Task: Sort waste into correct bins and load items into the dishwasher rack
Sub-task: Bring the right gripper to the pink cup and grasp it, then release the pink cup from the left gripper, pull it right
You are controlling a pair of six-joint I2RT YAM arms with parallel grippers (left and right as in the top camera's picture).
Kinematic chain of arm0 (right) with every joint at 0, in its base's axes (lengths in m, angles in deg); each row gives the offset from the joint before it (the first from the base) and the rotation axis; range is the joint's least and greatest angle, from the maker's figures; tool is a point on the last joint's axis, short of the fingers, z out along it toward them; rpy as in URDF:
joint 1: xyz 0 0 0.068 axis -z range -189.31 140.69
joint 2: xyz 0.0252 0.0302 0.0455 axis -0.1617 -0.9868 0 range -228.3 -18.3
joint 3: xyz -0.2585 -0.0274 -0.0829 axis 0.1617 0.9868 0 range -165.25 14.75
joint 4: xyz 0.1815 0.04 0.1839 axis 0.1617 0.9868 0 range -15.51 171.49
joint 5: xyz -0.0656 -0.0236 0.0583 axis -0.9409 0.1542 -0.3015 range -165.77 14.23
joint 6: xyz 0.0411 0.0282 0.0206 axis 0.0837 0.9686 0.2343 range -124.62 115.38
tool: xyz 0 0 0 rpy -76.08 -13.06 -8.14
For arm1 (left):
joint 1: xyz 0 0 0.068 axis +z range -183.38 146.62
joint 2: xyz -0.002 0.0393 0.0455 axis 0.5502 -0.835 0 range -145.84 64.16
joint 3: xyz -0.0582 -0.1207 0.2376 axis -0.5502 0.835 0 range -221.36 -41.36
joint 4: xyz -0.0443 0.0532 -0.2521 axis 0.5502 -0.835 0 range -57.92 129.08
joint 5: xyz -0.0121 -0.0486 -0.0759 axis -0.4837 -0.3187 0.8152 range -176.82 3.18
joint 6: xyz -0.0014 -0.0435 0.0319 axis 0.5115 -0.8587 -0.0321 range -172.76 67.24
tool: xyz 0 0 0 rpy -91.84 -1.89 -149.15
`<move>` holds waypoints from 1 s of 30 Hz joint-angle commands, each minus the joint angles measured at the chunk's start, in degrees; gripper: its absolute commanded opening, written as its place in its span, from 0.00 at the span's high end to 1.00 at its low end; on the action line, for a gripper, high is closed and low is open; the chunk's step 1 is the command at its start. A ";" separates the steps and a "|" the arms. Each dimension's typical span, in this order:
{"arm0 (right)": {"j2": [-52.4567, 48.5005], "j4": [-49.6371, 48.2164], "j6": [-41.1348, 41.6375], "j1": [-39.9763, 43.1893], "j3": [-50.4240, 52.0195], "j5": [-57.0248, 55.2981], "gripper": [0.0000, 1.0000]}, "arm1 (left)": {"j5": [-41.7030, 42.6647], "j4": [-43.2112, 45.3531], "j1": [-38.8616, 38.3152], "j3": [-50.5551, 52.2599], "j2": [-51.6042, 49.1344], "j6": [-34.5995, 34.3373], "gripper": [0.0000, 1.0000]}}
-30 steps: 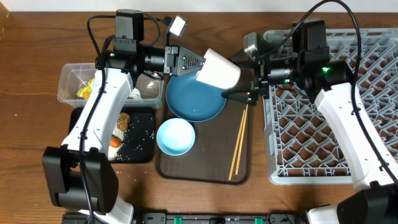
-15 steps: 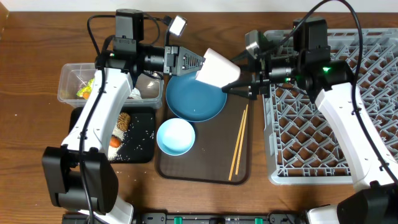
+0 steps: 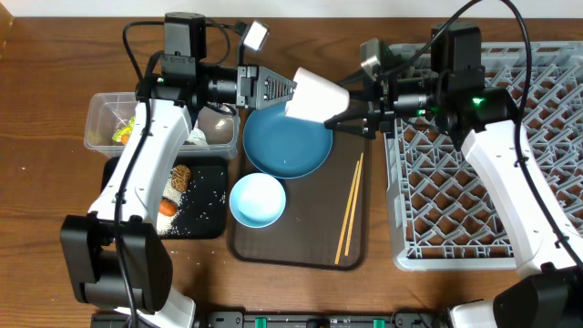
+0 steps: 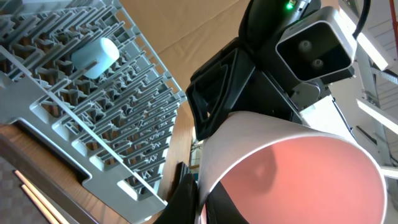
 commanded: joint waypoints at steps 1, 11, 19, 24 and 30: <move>-0.26 -1.88 1.11 -0.81 -0.02 2.73 0.67 | 0.20 -0.24 -0.79 -0.33 0.26 -0.13 0.94; -0.26 -2.78 1.68 -0.74 -0.02 1.42 0.68 | -1.01 -0.26 -0.76 -0.33 0.26 -0.13 0.79; -0.26 -2.78 5.22 0.70 -0.02 -6.56 0.70 | -6.71 -0.28 -0.22 -0.33 0.26 -0.13 0.75; -0.24 -4.09 8.13 3.61 -0.02 -6.56 0.70 | -10.01 -1.18 0.37 -0.33 0.26 -0.13 0.75; -0.24 -5.05 14.80 7.10 -0.04 -14.05 0.71 | -16.87 -4.17 0.37 -0.33 0.26 -0.11 0.75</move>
